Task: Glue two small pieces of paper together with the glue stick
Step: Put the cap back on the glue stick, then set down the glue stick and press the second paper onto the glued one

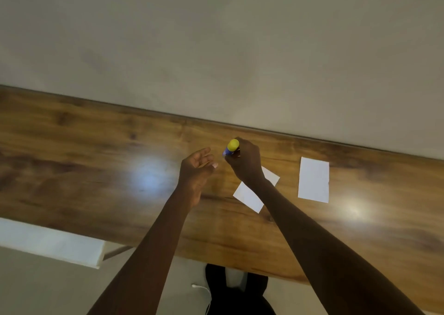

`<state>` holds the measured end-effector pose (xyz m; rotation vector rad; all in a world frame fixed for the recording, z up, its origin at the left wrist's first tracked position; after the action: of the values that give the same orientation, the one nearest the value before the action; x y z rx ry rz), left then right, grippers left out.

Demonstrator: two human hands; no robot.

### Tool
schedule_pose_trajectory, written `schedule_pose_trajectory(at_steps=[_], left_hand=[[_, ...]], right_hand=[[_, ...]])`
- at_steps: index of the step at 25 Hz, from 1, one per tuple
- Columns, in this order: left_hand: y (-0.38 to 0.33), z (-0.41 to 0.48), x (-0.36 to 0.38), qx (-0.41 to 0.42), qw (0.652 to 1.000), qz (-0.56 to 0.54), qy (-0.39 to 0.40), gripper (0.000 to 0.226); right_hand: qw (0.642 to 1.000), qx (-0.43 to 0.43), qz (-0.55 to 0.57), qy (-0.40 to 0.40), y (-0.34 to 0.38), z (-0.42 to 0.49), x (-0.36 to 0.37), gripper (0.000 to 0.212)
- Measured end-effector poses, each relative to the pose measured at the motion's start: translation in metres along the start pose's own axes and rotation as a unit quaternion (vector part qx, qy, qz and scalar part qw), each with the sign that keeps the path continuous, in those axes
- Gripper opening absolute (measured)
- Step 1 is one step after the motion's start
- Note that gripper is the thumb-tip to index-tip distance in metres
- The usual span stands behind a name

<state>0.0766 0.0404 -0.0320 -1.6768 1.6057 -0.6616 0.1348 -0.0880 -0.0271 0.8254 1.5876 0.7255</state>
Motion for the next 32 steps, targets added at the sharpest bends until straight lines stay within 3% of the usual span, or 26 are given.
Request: schedule_pose_trajectory(at_steps=[7, 18, 23, 25, 27, 30, 32], left_hand=[[0.043, 0.027, -0.001, -0.034, 0.999, -0.011, -0.027, 0.046], [0.055, 0.034, 0.004, -0.042, 0.999, 0.007, -0.023, 0.045], [0.050, 0.032, 0.015, -0.023, 0.998, 0.058, -0.006, 0.042], [0.046, 0.030, 0.021, -0.003, 0.994, 0.105, -0.002, 0.039], [0.041, 0.028, 0.029, 0.023, 0.985, 0.169, -0.007, 0.038], [0.033, 0.027, 0.044, 0.059, 0.966, 0.252, -0.013, 0.040], [0.032, 0.028, 0.051, 0.069, 0.952, 0.297, -0.023, 0.042]], right_hand=[[0.998, -0.042, -0.034, 0.021, -0.010, 0.030, 0.048, 0.011], [0.998, -0.047, -0.028, 0.027, -0.013, 0.034, 0.056, 0.017], [0.999, -0.034, -0.028, 0.028, -0.021, 0.029, 0.040, 0.043], [1.000, -0.012, -0.007, -0.021, -0.034, 0.021, 0.014, 0.042], [0.990, 0.030, 0.024, -0.136, -0.061, 0.001, -0.030, 0.035], [0.930, 0.175, -0.041, -0.320, -0.127, -0.052, -0.100, 0.033], [0.877, 0.292, -0.087, -0.371, -0.166, -0.087, -0.129, 0.042]])
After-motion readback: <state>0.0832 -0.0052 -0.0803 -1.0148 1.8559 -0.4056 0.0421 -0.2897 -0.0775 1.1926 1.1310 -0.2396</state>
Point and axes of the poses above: each hand's wrist, its own z-axis towards the middle knuckle, its own x-axis out of the palm, y = z × x, the point moved 10 cm from there along z, towards the middle knuckle, and after that the axes turned 3 degrees about z, right-handed, at the moved point
